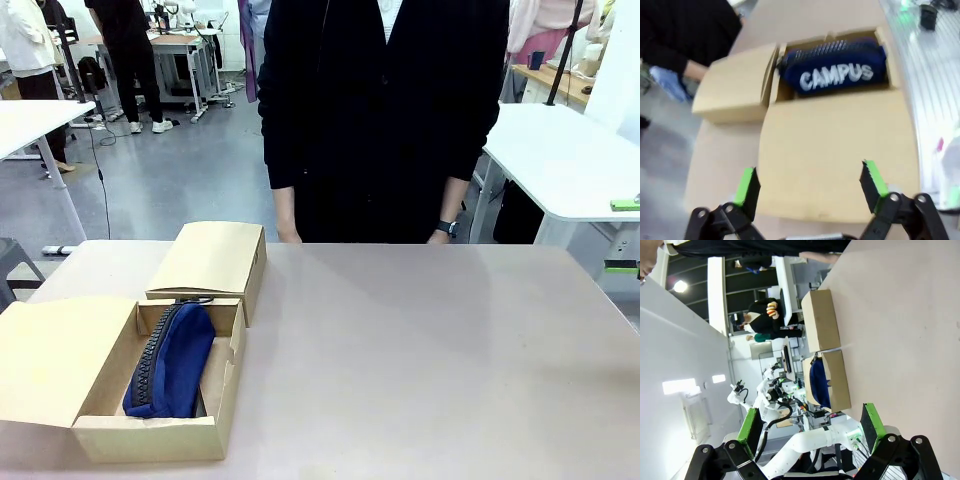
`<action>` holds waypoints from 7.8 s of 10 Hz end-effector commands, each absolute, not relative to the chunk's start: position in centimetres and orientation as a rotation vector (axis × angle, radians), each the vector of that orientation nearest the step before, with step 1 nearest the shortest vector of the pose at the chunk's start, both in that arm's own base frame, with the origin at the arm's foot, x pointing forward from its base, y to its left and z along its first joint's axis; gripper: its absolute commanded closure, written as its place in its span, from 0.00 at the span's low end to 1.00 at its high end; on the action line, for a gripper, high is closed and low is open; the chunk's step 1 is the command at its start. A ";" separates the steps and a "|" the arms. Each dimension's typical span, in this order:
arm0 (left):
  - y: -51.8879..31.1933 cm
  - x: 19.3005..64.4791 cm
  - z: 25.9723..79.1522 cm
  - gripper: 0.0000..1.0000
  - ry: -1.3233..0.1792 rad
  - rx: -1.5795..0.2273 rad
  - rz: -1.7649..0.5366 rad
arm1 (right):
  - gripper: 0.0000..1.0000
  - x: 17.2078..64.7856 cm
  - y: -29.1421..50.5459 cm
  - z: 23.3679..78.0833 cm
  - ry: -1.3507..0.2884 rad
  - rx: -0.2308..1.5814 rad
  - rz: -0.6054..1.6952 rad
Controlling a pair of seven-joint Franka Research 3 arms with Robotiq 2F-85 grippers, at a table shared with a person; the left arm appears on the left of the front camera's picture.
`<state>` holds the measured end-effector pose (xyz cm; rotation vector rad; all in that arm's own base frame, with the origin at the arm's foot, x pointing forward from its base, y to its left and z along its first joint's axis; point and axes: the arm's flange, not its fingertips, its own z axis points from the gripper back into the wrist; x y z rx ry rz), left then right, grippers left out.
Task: Place items inside the box.
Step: Close the lid of the Mailer Box closest to the robot.
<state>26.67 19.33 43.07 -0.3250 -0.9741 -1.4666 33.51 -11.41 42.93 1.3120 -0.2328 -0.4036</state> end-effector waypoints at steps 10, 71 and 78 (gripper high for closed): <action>20.7 31.9 29.1 0.00 -0.448 -0.113 -1.550 | 0.00 33.5 -11.4 43.3 -0.241 1.327 -0.406; 10.5 30.0 41.6 0.00 -0.499 -1.244 -0.433 | 0.00 33.5 -11.4 43.3 -0.241 1.327 -0.406; 10.5 30.0 41.6 0.00 -0.499 -1.244 -0.433 | 0.00 33.5 -11.4 43.3 -0.241 1.327 -0.406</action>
